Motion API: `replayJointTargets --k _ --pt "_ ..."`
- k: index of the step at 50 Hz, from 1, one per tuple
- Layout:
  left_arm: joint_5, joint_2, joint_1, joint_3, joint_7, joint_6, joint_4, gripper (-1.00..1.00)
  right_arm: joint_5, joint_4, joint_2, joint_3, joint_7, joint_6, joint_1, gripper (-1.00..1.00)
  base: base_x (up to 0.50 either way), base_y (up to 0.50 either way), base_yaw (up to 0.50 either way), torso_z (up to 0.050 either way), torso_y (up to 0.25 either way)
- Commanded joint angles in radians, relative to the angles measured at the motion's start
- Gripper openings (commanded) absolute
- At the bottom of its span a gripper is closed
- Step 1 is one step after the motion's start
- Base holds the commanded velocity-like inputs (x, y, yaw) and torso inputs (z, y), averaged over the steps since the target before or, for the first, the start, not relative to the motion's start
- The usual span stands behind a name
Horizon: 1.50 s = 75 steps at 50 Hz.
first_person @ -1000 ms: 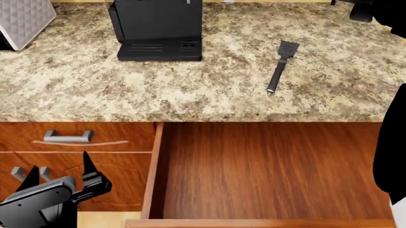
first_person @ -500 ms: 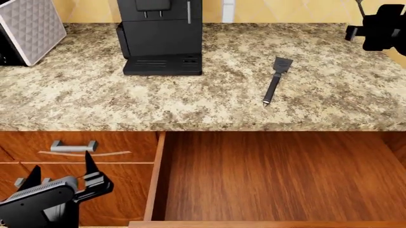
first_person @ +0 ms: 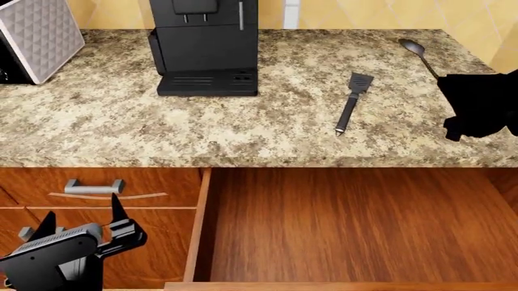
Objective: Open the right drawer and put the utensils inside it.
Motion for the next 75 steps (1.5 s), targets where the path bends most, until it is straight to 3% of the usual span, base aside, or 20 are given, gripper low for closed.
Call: replayJointTargets --k 1,29,40,63,75 --pt "0.002 0.0 0.002 -0.002 -0.006 0.003 0.0 1.0 0.06 -0.067 0.075 0.008 -0.084 -0.048 -0.087 -1.0 0.0 0.0 0.0 0.0 0.0" --pt "-0.004 0.0 -0.012 0.009 -0.023 -0.021 0.013 1.0 0.06 -0.198 0.188 0.007 -0.327 -0.14 -0.251 -1.0 0.0 0.0 0.0 0.0 0.0" --pt "-0.006 0.005 -0.01 0.011 -0.011 0.0 -0.01 1.0 0.131 -0.207 0.214 -0.016 -0.342 -0.104 -0.246 -1.0 0.0 0.0 0.0 0.0 0.0" --pt "-0.007 0.004 -0.026 0.02 -0.007 -0.002 -0.026 1.0 0.011 -0.218 0.193 -0.207 -0.467 -0.116 -0.219 -1.0 0.0 0.0 0.0 0.0 0.0" --pt "-0.01 0.005 -0.013 0.013 0.0 0.02 -0.044 1.0 -0.055 -0.186 0.133 -0.354 -0.471 -0.06 -0.126 -1.0 0.0 0.0 0.0 0.0 0.0"
